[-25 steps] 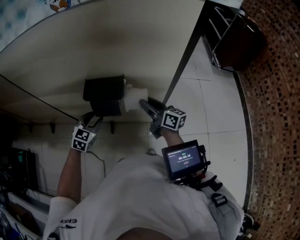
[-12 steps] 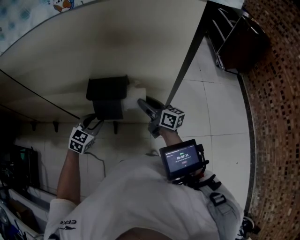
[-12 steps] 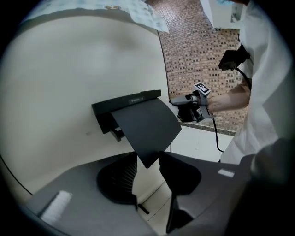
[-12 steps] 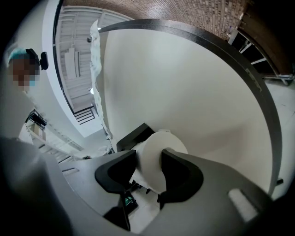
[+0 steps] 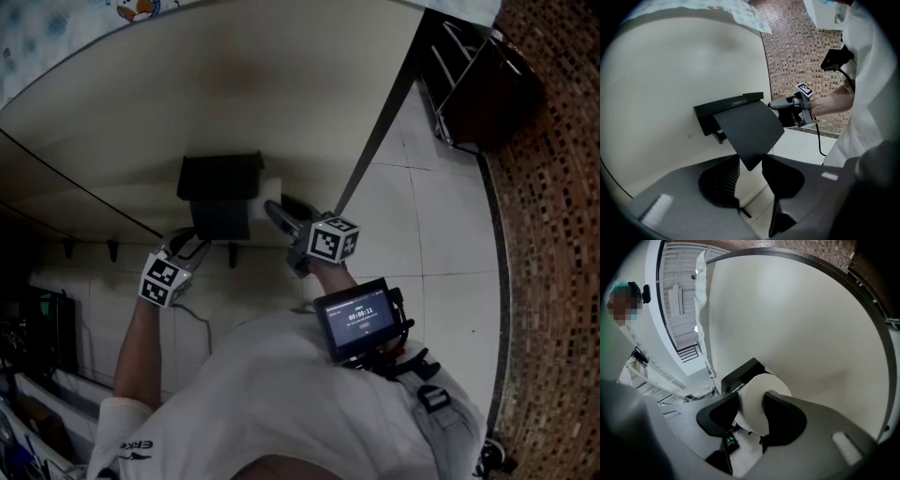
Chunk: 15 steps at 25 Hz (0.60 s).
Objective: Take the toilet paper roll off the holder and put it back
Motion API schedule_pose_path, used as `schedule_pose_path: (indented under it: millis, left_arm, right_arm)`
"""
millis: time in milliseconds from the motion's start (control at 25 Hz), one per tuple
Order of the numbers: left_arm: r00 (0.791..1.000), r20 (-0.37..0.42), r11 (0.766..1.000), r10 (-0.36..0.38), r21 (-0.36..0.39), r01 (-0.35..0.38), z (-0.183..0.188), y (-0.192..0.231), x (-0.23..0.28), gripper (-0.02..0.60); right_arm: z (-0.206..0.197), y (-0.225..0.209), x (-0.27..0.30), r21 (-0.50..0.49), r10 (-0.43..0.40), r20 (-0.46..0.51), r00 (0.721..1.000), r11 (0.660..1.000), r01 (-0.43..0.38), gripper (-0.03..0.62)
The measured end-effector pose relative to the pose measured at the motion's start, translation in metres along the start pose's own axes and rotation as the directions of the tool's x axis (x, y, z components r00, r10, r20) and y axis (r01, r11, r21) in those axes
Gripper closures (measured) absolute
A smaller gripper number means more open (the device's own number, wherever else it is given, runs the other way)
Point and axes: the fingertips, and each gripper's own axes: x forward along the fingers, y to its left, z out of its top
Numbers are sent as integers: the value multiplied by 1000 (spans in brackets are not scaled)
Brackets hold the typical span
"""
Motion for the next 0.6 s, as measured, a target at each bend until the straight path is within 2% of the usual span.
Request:
schedule_pose_path:
  millis: [600]
  left_arm:
    - [1000,2,999,-27,-17,27,-14,13,0,434]
  right_arm:
    - [-21,7,37,-36,-3,-38,999,999,2,408]
